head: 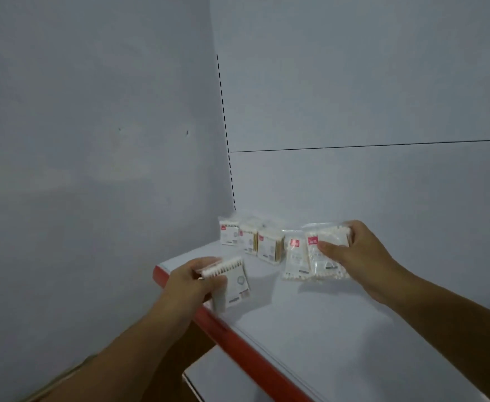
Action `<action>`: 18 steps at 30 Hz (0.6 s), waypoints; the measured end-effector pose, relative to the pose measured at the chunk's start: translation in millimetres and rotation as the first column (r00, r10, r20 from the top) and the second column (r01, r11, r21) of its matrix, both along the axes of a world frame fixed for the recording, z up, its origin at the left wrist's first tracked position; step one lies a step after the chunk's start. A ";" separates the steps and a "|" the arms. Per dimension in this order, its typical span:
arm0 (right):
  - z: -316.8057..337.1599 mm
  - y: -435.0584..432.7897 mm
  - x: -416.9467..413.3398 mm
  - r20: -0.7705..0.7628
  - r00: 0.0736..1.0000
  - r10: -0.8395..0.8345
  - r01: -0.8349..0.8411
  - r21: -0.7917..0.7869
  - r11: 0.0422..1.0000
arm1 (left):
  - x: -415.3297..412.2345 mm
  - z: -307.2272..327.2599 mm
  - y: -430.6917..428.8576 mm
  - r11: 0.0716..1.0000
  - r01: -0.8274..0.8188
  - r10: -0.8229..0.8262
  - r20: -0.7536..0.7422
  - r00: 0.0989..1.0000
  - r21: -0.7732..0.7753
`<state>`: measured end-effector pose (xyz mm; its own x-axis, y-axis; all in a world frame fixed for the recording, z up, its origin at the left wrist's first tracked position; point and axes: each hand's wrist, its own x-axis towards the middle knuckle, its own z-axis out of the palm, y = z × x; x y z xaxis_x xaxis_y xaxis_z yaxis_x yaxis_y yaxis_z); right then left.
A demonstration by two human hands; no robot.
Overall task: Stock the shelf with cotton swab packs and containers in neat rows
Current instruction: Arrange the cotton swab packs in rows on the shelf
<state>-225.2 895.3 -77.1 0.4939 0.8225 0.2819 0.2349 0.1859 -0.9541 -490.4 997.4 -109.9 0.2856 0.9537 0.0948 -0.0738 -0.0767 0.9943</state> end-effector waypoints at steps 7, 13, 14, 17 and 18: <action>-31.0 134.9 -44.4 0.201 0.971 -0.128 0.131 0.001 0.991 | -17.2 8.8 173.4 0.990 -0.022 0.036 -0.100 0.994 0.138; -59.6 232.4 -86.5 0.275 0.907 -0.320 0.322 0.037 0.946 | 25.0 -5.7 304.9 0.933 0.260 -0.199 -0.245 0.949 0.250; -64.0 242.5 -92.4 0.288 0.897 -0.334 0.349 -0.002 0.937 | 32.1 -10.8 318.5 0.915 0.300 -0.223 -0.281 0.933 0.269; -76.3 256.3 -103.9 0.414 0.799 -0.436 0.482 -0.007 0.876 | 47.3 -23.8 349.0 0.836 0.369 -0.203 -0.397 0.895 0.405; -77.6 257.1 -105.8 0.497 0.731 -0.467 0.524 0.030 0.851 | 50.6 -26.7 357.8 0.801 0.390 -0.185 -0.432 0.883 0.454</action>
<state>-330.9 1152.3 -154.7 0.6684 0.5366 0.5151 0.6866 -0.1789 -0.7046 -439.8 1355.2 -136.6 0.6489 0.6571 0.3836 0.1652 -0.6138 0.7720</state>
